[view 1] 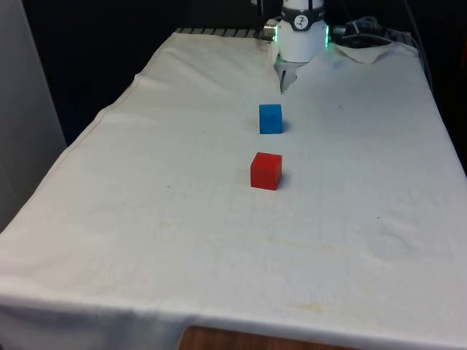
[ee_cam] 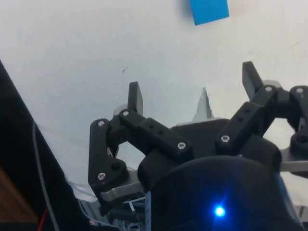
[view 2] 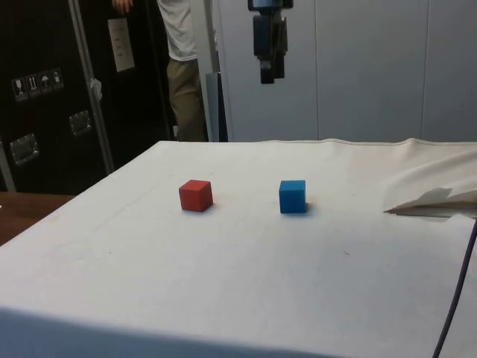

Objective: Stack the two cubes.

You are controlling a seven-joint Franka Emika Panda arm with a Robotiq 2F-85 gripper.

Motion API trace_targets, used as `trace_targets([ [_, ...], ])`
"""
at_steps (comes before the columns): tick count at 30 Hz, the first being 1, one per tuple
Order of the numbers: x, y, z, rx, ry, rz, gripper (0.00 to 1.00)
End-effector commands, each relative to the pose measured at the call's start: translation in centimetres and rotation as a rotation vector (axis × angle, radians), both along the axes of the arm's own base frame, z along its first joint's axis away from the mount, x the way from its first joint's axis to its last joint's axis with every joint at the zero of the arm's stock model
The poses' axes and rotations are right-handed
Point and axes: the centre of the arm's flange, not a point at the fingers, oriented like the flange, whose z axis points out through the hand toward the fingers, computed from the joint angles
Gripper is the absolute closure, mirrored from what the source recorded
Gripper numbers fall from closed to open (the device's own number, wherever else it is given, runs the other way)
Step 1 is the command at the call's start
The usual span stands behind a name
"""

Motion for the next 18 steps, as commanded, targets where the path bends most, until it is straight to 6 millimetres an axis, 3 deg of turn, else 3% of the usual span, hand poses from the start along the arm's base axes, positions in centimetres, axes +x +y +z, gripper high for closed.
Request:
trace_targets([
  [1, -0.4, -0.5, -0.5, 0.006, -0.007, 0.006, 0.00],
  [18, -1.5, -1.9, -3.0, -0.046, 0.049, 0.087, 0.00],
])
